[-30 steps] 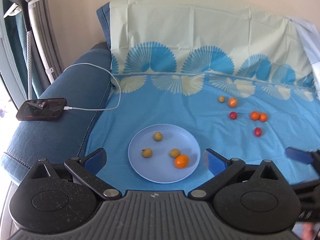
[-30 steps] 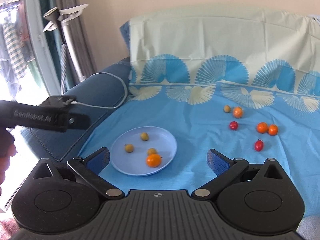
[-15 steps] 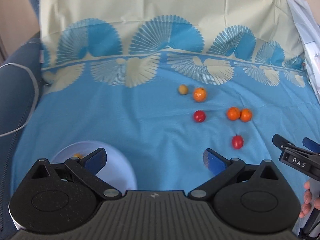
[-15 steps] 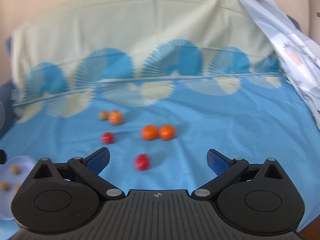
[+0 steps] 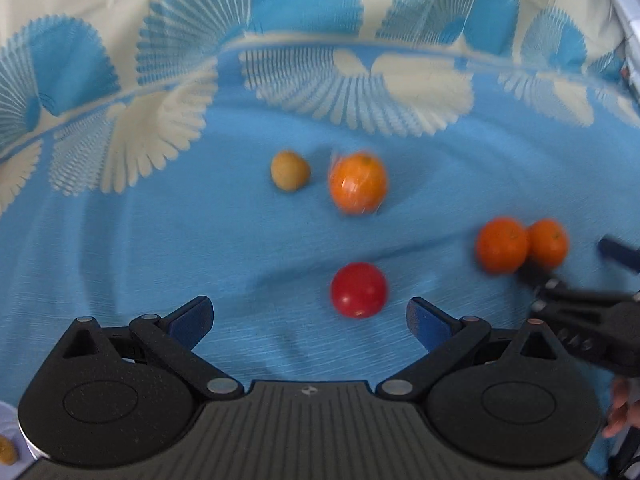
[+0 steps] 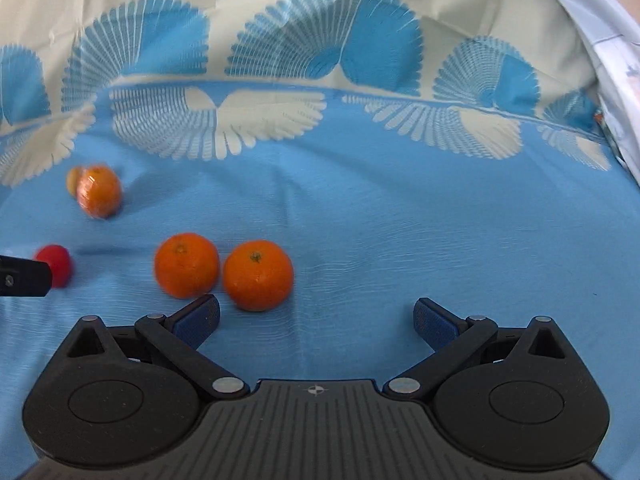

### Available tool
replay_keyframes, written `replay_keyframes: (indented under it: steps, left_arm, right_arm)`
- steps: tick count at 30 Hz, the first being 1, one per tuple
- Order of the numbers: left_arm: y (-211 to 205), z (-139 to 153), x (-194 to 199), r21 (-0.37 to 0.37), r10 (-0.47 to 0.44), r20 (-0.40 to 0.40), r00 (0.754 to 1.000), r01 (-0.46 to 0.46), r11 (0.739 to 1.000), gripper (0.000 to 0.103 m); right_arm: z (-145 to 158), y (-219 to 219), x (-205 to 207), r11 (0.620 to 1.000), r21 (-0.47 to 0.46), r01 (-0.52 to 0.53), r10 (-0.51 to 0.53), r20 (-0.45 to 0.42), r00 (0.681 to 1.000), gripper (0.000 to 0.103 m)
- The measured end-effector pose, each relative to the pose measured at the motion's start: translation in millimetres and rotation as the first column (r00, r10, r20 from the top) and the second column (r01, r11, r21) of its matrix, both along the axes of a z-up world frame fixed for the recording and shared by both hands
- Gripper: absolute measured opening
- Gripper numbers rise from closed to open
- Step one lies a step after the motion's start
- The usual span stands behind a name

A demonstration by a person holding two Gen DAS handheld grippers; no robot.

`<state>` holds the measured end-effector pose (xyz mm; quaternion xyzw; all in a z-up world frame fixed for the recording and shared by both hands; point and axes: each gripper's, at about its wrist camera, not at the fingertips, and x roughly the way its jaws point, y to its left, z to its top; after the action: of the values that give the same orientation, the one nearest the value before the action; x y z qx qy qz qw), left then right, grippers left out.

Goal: Organize fruits
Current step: 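Move both tools to the loose fruit and close them on fruit, then grasp a mandarin with the right tool while the left tool grasps a red tomato, then carry the mandarin and red tomato over the plate with both tools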

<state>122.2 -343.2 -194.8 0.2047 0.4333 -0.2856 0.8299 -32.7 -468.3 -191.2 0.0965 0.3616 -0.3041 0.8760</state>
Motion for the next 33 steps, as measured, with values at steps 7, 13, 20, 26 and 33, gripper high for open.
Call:
replay_keyframes:
  steps: [7, 13, 20, 26, 33]
  left_arm:
    - [1.3, -2.9, 4.6, -0.04, 0.007, 0.01, 1.0, -0.007, 0.999, 0.103]
    - [-3.2, 12.6, -5.0, -0.065, -0.017, 0.008, 1.0, 0.017, 0.998, 0.038]
    - [16.7, 53.2, -24.1, -0.1, -0.01, 0.008, 1.0, 0.011, 0.995, 0.032]
    - [71.7, 113.7, -61.8, -0.139, 0.009, 0.021, 1.0, -0.006, 0.99, 0.032]
    - [170.7, 178.9, -118.1, -0.154, 0.078, 0.005, 0.997, -0.076, 0.985, 0.032]
  right_arm:
    - [-4.4, 0.2, 5.1, 0.999, -0.052, 0.001, 0.001, 0.038, 0.999, 0.102]
    - [-2.1, 7.8, 7.0, 0.996, -0.085, -0.039, 0.043, 0.045, 0.998, 0.079]
    - [13.8, 11.6, -4.0, 0.999, -0.028, -0.031, 0.033, 0.051, 0.998, 0.037]
    - [65.5, 33.8, -53.3, 1.0, -0.018, 0.016, -0.014, 0.096, 0.995, 0.038]
    - [144.8, 116.0, -119.9, 0.993, -0.026, -0.118, 0.121, 0.183, 0.976, 0.038]
